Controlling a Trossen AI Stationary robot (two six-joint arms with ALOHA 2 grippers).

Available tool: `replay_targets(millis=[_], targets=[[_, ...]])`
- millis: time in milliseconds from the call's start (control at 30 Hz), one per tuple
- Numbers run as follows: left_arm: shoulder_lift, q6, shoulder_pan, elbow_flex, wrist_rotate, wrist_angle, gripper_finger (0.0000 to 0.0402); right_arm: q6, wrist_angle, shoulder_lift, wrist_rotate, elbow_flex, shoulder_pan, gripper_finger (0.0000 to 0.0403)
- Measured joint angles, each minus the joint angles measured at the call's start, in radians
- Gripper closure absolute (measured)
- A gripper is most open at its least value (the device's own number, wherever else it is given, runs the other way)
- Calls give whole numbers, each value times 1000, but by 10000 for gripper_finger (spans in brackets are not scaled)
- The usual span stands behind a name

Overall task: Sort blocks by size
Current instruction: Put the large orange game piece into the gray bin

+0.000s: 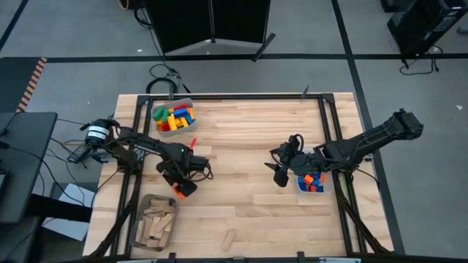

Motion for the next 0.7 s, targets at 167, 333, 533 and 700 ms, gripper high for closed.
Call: replay_targets(millis=[167, 333, 533, 700], targets=[[-2, -5, 22, 28, -79, 1, 204, 0, 0, 0, 0, 0, 0, 141], [2, 24, 69, 102, -209, 10, 204, -13, 3, 0, 0, 0, 0, 145], [2, 82, 139, 195, -228, 1, 204, -19, 6, 0, -6, 0, 0, 147], [2, 162, 164, 285, -274, -3, 204, -19, 11, 0, -38, 0, 0, 145]])
